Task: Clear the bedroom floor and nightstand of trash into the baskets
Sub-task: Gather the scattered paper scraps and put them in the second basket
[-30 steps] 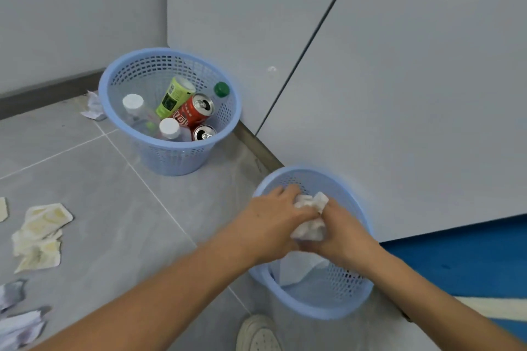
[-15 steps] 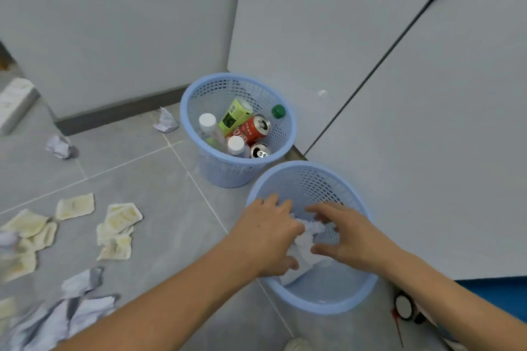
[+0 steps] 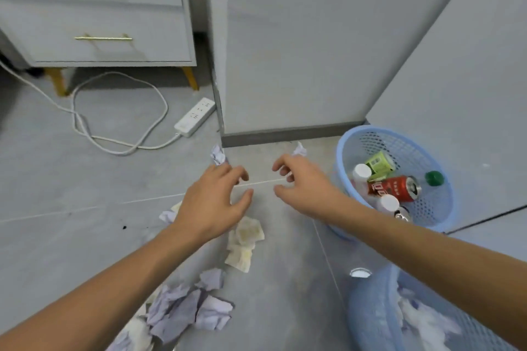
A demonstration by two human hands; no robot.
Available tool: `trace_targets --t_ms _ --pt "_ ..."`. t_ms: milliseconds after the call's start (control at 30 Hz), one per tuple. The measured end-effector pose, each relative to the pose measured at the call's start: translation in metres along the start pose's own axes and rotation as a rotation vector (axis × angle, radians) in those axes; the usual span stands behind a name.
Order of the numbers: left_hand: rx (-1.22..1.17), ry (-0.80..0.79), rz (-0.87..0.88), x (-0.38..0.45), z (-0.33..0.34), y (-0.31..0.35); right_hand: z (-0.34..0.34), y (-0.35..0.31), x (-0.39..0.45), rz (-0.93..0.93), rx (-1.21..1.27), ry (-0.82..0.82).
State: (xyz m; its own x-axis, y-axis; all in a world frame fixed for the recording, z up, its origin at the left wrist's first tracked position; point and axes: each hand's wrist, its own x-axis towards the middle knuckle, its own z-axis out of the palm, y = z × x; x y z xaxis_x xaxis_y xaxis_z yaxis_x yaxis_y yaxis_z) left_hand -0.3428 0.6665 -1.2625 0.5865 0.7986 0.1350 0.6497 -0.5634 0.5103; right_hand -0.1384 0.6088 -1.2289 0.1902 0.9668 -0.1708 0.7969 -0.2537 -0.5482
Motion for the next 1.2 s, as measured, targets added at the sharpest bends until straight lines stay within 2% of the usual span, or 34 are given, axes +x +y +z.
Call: trace_targets --t_ms 100,200,333,433,600,700,833,900,1033,1133,1200 --pt "0.099 -0.175 -0.199 0.010 0.017 -0.054 0.035 0.008 0.069 0.159 -0.109 -0.114" --pt "0.146 -0.270 -0.303 0.033 0.041 -0.089 0.059 0.032 0.113 0.302 -0.253 -0.091" --pt "0.193 -0.298 -0.237 0.084 0.075 -0.098 0.070 0.065 0.147 0.443 -0.340 -0.045" --pt "0.283 -0.359 -0.216 0.120 0.092 -0.099 0.073 0.079 0.155 0.479 -0.347 -0.070" --pt "0.350 -0.404 -0.202 0.140 0.100 -0.097 0.077 0.100 0.162 0.416 -0.329 -0.156" --pt "0.351 -0.410 -0.172 0.137 0.098 -0.100 0.092 0.091 0.145 0.339 -0.289 -0.176" --pt "0.401 -0.514 -0.106 0.123 0.110 -0.110 0.111 0.069 0.101 0.212 -0.180 -0.191" --pt "0.396 -0.470 -0.104 0.113 0.114 -0.113 0.119 0.059 0.077 0.147 -0.159 -0.282" --pt "0.381 -0.332 -0.045 0.095 0.105 -0.115 0.138 0.045 0.027 0.005 -0.266 -0.448" --pt "0.298 -0.271 -0.039 0.069 0.100 -0.118 0.154 0.047 0.003 -0.117 -0.420 -0.405" --pt "0.231 -0.291 -0.035 0.044 0.096 -0.117 0.161 0.047 -0.004 -0.186 -0.503 -0.363"
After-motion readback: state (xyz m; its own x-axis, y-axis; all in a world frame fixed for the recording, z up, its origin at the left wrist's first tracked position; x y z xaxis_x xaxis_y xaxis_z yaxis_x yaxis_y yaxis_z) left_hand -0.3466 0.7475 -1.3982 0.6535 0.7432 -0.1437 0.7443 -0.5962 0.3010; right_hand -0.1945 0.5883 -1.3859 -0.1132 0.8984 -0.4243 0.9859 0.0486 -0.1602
